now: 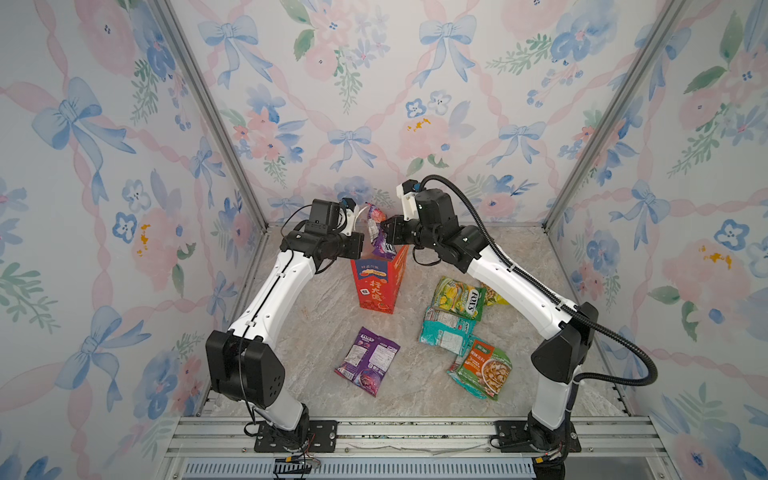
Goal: Place the snacks into the paper bag
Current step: 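Lower the raspberry bag into the paper bag and open the right gripper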
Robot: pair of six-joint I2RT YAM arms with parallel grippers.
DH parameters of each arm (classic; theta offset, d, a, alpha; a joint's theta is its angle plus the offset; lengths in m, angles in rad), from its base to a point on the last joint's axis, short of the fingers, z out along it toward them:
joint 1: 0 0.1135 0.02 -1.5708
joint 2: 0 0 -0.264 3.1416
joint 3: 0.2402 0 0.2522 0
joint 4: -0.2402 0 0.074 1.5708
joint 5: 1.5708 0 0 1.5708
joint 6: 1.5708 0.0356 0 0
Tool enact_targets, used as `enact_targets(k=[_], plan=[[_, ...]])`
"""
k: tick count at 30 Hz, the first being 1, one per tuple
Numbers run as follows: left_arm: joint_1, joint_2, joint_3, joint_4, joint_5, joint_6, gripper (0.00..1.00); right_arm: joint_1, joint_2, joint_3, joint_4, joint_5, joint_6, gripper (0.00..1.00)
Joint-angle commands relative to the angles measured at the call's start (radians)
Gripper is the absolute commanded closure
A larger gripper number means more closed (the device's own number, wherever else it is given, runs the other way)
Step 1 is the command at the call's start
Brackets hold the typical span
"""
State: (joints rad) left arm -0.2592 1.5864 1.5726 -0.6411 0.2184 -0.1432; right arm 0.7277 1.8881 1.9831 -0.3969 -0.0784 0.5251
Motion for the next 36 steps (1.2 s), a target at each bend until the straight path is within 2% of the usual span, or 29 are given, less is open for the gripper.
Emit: enact_targets(k=[1,20,36], plan=[[0.006,-0.01,-0.014,-0.005,0.016,-0.009,1.0,-0.02,-0.086,-0.031,0.104,0.006,0.036,1.0],[0.006,-0.012,-0.013,-0.005,0.015,-0.009,1.0,-0.045,-0.156,-0.188,0.104,0.053,0.043,1.0],[0.006,-0.016,-0.013,-0.006,0.013,-0.007,1.0,-0.047,-0.127,-0.206,0.059,0.119,0.042,1.0]])
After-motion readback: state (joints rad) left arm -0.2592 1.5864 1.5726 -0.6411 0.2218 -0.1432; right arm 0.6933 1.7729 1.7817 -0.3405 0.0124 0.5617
